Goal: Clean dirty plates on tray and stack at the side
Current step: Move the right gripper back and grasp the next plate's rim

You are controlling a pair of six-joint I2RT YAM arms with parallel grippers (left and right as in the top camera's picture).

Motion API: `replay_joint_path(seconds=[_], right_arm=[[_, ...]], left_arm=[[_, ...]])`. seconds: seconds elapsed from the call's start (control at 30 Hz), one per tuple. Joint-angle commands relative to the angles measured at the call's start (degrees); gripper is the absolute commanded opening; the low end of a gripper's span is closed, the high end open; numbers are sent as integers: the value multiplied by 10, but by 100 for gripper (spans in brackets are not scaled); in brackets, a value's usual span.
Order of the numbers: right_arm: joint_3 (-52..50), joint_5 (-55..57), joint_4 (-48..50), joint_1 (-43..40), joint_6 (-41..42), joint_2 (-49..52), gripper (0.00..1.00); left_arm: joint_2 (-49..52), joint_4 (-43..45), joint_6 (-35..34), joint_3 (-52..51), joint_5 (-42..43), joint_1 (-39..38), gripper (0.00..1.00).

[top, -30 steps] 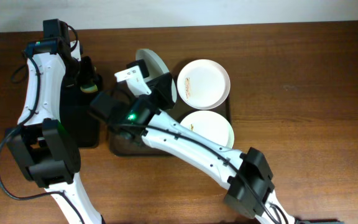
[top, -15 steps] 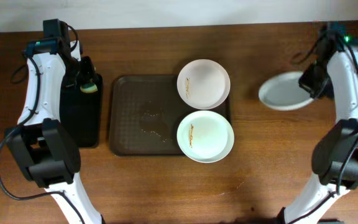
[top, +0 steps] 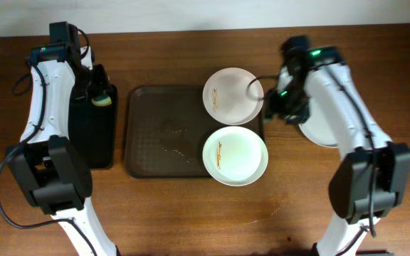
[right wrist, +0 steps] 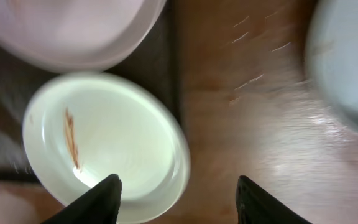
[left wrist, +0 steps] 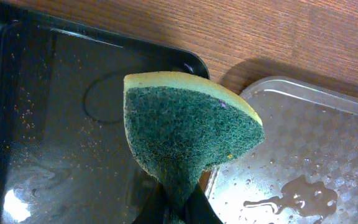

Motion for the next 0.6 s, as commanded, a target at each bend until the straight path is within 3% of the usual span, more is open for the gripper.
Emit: replay_joint_path(seconds=[0.0,0.07,0.23,0.43,0.57], right_arm=[[-91,6,42,50,70,1,49],[-146,10,53,65,94,1,43],[-205,37,59,78,133,1,41],[-226,37,108,159,173,1,4],[-196,33,151,225,165,1,4]], left_arm=[[-7,0,-3,12,0,1,3],[-7,-1,-3,12,0,1,3],[-7,-1,-3,12,0,1,3],[-7,0,-3,12,0,1,3],[-7,0,-3,12,0,1,3]])
